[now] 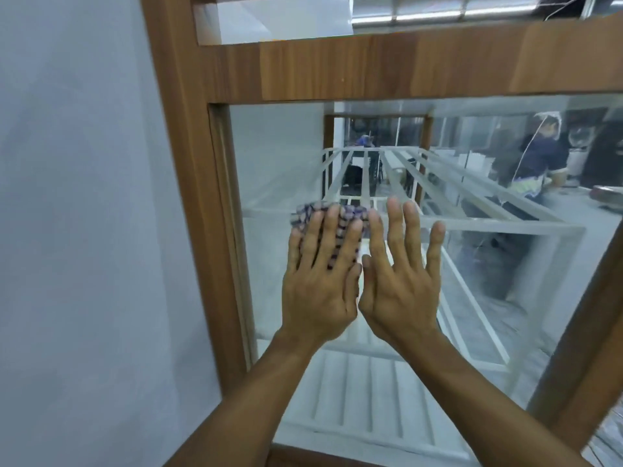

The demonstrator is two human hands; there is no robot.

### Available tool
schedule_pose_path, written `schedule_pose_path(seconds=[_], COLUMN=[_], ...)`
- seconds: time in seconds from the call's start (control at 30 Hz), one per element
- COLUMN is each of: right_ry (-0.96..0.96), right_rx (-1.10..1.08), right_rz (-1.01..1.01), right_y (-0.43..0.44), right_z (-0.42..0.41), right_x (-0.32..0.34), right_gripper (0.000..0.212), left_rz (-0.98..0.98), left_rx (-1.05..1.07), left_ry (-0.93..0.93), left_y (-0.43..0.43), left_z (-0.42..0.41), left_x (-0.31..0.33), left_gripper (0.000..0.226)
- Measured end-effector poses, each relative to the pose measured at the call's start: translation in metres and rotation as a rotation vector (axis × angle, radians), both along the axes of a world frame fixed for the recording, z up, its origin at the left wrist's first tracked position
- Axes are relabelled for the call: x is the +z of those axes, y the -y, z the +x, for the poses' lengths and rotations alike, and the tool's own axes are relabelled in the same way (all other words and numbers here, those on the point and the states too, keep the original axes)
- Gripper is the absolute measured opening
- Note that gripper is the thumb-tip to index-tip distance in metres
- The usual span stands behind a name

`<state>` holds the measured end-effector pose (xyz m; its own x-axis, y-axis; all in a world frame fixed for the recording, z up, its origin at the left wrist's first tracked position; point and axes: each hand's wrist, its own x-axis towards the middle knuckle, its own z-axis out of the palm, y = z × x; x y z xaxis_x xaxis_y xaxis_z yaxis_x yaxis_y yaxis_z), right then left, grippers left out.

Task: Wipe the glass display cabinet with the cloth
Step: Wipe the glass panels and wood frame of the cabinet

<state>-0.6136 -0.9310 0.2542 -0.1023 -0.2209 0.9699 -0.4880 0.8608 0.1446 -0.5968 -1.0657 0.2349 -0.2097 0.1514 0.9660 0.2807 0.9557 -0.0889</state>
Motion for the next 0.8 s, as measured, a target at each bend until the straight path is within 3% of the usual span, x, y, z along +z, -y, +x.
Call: schedule_pose_path(seconds=[0.13,0.3,0.43,0.6,0.8], right_ry=[0.008,0.011,0.016,-0.033,-0.09], right_rx=[-0.06,-0.126,-0.164,-0.175,-0.067], right_rz=[-0.001,-0.008,0.01,-0.071,-0.141], right_y=[-0.057,-0.117,-0.158,-0.192,-0.233], right_z=[-0.005,-0.01,-0.008,0.002,-0.002], right_x=[-0.001,-0.001,0.002,-0.002,-0.008], right_gripper=[0.053,0.056,0.06,0.058,0.051], left_rz=[0.311,-0.097,0.157,-0.119,-0.025], left_rx=[0.048,-0.053,-0.003,-0.104,-0.083], left_ry=[-0.037,-0.035,-0.071,-0.051,-0.08], left_y=[-0.041,-0.102,-0.133,-0.191,-0.235], left_z=[-0.003,-0.009,-0.013,-0.016,-0.022], left_x=[0.005,0.001,0.01,0.004,0.013], left_gripper=[0.057,0.057,0.056,0.053,0.055])
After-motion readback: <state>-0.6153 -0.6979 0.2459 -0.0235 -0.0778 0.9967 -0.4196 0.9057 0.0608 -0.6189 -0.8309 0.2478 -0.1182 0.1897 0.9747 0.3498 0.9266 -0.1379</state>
